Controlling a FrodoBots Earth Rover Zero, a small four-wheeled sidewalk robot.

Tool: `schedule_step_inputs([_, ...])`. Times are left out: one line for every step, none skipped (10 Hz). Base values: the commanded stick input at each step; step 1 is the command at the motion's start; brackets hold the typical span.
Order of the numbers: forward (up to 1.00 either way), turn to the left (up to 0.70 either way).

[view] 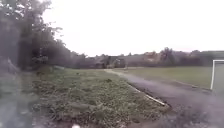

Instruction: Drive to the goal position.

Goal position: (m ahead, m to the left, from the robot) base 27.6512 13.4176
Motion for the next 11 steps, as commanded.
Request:
schedule_step_inputs([-0.7,0.0])
schedule_step_inputs([-0.7,0.0])
schedule_step_inputs([-0.7,0.0])
schedule_step_inputs([-0.65,0.0])
schedule_step_inputs([-0.57,0.0])
schedule_step_inputs([-0.49,0.0])
schedule_step_inputs([-0.41,0.0])
schedule_step_inputs([-0.33,0.0])
schedule_step_inputs([-0.26,0.0])
schedule_step_inputs([-0.18,0.0])
schedule_step_inputs([-0.1,0.0])
